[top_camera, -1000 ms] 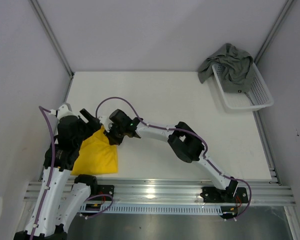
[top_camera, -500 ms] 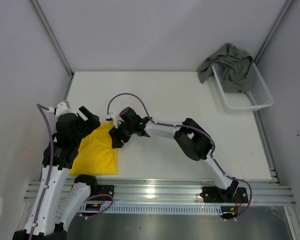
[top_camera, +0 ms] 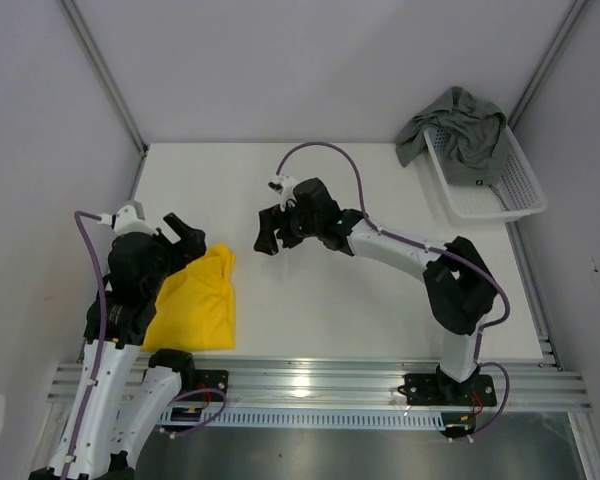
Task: Fold and stack the shorts
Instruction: Neatly place the folded shorts to the corner, then grab the shorts from the pile
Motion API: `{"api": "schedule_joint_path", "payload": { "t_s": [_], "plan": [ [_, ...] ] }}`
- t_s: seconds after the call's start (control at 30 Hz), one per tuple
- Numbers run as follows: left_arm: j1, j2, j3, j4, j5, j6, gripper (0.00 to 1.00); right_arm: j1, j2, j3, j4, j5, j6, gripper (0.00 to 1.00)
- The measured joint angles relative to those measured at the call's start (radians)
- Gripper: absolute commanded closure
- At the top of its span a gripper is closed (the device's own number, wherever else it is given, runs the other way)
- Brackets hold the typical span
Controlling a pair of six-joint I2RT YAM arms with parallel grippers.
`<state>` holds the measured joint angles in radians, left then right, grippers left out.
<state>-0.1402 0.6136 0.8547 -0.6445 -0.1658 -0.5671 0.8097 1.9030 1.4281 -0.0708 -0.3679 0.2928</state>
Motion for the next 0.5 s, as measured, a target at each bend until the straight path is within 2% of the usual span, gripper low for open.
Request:
{"api": "schedule_joint_path", "payload": {
  "t_s": [0.13,0.23,0.27,0.4,0.5],
  "plan": [
    [0.000,-0.007,-0.056,0.032,0.072,0.011,0.01,-0.012,-0.138,-0.018,-0.102,0.152,0.003,0.14],
    [0.000,-0.005,-0.085,0.060,0.144,0.023,0.01,-0.095,-0.239,-0.037,-0.168,0.272,0.035,0.09],
    [0.000,-0.005,-0.097,0.074,0.172,0.027,0.01,-0.144,-0.271,-0.040,-0.190,0.303,0.051,0.03],
    [0.000,-0.003,-0.129,0.114,0.227,0.024,0.01,-0.430,-0.343,-0.037,-0.231,0.428,0.113,0.01],
    [-0.012,-0.013,-0.184,0.177,0.256,0.002,0.01,-0.610,-0.328,0.002,-0.275,0.517,0.158,0.01]
  ]
}}
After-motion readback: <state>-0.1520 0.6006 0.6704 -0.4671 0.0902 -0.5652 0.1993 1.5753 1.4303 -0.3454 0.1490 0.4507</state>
